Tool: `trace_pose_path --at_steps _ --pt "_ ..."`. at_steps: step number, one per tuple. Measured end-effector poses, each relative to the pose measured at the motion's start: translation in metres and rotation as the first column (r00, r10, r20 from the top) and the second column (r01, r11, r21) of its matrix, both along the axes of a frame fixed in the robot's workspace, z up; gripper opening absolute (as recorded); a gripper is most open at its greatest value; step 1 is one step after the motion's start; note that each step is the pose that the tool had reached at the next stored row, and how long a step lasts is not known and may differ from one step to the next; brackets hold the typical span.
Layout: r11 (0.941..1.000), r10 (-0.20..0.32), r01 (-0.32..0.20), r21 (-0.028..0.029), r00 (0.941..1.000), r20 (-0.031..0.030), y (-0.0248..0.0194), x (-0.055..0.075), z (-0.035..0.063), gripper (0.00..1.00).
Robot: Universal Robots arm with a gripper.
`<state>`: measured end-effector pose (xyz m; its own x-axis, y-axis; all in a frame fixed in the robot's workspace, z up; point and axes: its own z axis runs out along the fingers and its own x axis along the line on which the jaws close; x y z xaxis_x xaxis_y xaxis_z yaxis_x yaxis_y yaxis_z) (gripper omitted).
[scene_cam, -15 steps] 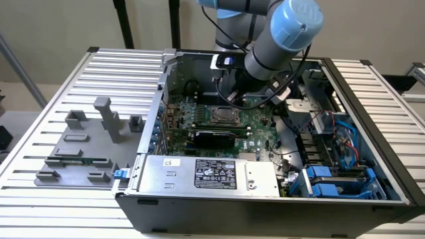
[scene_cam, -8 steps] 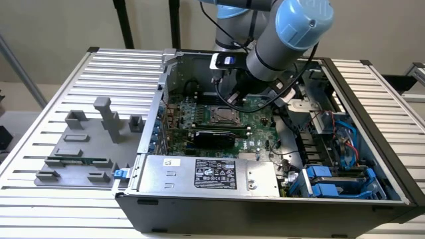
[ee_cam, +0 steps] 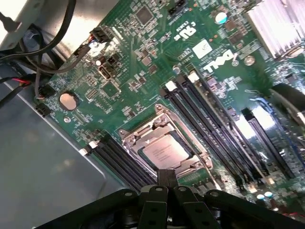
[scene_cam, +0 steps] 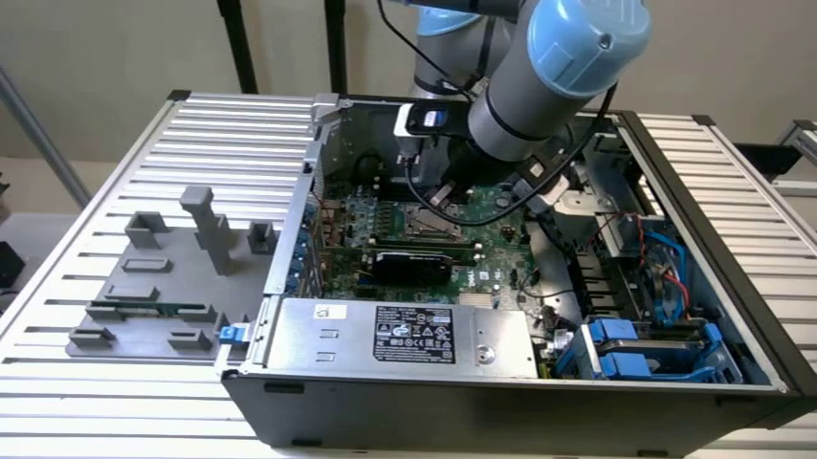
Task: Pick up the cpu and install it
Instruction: 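Install the second cpu locking lever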
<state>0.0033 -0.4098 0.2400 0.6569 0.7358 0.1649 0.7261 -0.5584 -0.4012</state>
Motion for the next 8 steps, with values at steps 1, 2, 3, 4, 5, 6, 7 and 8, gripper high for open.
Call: trace_pose_path --at_steps 1,2,3,4,5,6,7,8 --pt "1.0 0.0 0.0 0.0001 1.0 0.0 -0.0028 -0.002 0.0005 0.11" --pt "1.0 0.0 0.0 0.0001 1.0 0.0 -0.0057 -0.004 0.0009 0.11" --pt "1.0 0.0 0.0 0.0002 1.0 0.0 -0.0085 -0.006 0.0012 0.11" --pt "1.0 0.0 0.0 0.0002 1.0 0.0 -0.0112 -0.009 0.0013 0.11" --pt "1.0 0.0 0.0 0.0002 1.0 0.0001 -0.0139 -0.011 0.0014 0.11" --pt "1.0 0.0 0.0 0.0001 1.0 0.0 -0.0161 -0.015 0.0014 0.11" --pt "1.0 0.0 0.0 0.0002 1.0 0.0 -0.0178 -0.018 0.0014 0.11" --pt "1.0 0.0 0.0 0.0001 1.0 0.0 -0.0191 -0.022 0.0014 0.11"
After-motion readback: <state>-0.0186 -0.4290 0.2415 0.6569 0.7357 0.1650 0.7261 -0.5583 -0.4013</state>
